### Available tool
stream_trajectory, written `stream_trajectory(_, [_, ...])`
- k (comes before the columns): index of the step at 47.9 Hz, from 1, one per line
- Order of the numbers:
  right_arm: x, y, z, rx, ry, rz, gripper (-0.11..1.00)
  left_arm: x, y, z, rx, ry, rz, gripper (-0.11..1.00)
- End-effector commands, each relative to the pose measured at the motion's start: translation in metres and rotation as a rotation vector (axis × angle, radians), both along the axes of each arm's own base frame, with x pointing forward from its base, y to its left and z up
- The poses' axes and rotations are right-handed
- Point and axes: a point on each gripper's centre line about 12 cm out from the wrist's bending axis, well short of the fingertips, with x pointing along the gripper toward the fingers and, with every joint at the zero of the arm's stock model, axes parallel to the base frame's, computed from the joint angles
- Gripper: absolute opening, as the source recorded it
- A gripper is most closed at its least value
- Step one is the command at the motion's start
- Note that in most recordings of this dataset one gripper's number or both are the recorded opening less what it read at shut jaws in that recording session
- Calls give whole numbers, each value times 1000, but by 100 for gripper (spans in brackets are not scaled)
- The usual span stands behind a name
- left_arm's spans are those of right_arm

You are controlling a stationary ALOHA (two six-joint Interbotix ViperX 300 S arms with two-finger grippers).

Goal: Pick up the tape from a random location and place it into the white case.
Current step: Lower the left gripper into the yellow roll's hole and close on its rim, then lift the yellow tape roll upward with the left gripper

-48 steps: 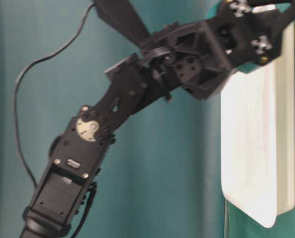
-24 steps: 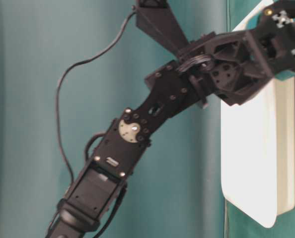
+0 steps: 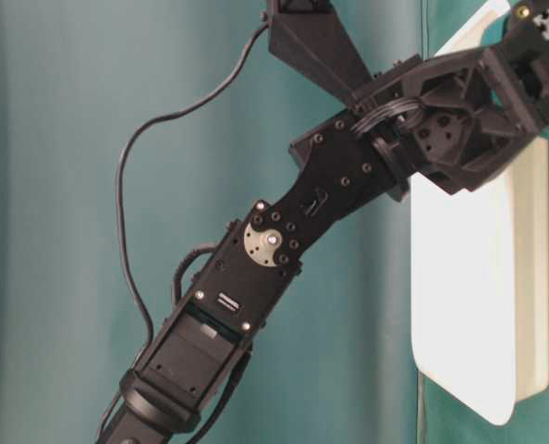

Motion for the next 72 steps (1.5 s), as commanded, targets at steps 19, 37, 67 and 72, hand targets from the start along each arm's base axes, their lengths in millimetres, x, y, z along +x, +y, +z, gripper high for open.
stream_trajectory(19, [3, 0, 10, -3, -25, -1, 91, 1, -2, 9, -1, -18, -2, 25])
stream_trajectory(37, [3, 0, 10, -5, -23, -1, 91, 5, -4, 13, 0, -35, -8, 25])
stream_trajectory(67, [3, 0, 9, -5, -12, -1, 91, 8, -9, 77, 5, -132, -23, 25])
stream_trajectory(72, [3, 0, 9, -5, -12, -1, 91, 5, -9, 92, 6, -146, -23, 25])
